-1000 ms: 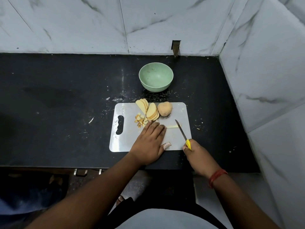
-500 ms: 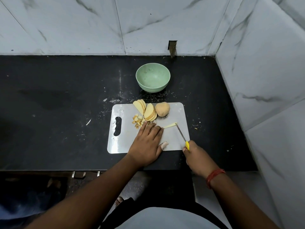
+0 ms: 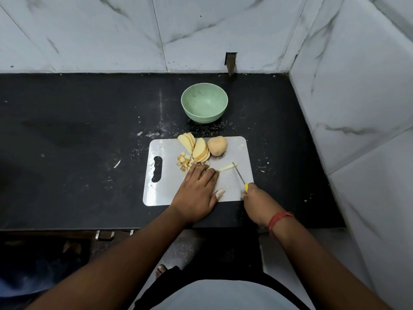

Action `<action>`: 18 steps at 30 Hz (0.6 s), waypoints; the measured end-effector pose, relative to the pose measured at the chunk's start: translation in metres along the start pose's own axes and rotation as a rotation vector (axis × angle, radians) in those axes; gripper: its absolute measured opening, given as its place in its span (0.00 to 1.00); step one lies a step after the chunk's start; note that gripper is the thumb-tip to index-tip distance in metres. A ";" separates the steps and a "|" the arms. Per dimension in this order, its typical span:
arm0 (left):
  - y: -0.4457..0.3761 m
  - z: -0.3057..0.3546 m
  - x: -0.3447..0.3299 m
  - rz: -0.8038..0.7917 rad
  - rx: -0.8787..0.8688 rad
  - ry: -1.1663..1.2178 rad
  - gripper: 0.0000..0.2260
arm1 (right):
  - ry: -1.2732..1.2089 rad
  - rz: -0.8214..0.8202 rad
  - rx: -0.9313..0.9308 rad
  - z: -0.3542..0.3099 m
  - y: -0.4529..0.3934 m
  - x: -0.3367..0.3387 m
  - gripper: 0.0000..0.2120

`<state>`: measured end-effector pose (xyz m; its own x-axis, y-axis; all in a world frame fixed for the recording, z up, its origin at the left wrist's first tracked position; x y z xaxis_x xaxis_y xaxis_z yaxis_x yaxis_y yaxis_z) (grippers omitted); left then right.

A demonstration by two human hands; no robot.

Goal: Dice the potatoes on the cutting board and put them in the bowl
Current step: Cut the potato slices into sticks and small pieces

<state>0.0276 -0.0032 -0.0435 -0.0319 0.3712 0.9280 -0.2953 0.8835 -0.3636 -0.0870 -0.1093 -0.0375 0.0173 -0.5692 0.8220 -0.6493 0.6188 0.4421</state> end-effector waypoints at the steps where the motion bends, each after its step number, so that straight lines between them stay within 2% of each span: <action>1: 0.000 0.000 0.000 0.003 -0.001 0.000 0.26 | 0.003 -0.002 0.000 0.002 0.003 -0.001 0.07; 3: 0.000 0.001 0.000 0.005 -0.002 -0.001 0.26 | 0.001 -0.015 -0.003 0.007 0.011 -0.006 0.11; 5: 0.001 0.001 0.000 0.009 0.000 0.003 0.26 | 0.000 -0.022 -0.013 0.012 0.018 -0.011 0.09; 7: 0.001 0.000 0.001 0.018 0.000 0.010 0.26 | -0.011 0.002 -0.037 0.014 0.018 -0.009 0.07; 10: 0.000 0.001 0.001 0.016 0.000 0.013 0.26 | 0.009 0.052 -0.039 0.009 0.014 -0.001 0.12; 12: 0.001 0.001 0.000 0.007 0.004 0.016 0.26 | -0.006 0.067 -0.017 0.001 0.013 0.001 0.11; 18: 0.002 0.000 -0.001 -0.006 0.006 0.008 0.27 | 0.028 0.010 -0.003 -0.011 0.005 -0.005 0.13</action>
<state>0.0270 -0.0024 -0.0451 -0.0221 0.3680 0.9296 -0.3011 0.8842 -0.3572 -0.0823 -0.0976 -0.0358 0.0325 -0.5473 0.8363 -0.6471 0.6262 0.4350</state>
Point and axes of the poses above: each hand's wrist, its own y-axis away from the middle knuckle, its own x-axis out of the back of the hand, z = x × y, the point moved 9 cm from there along -y, towards the middle knuckle, and after that the axes turned 8 degrees about z, right-handed, at the moved point
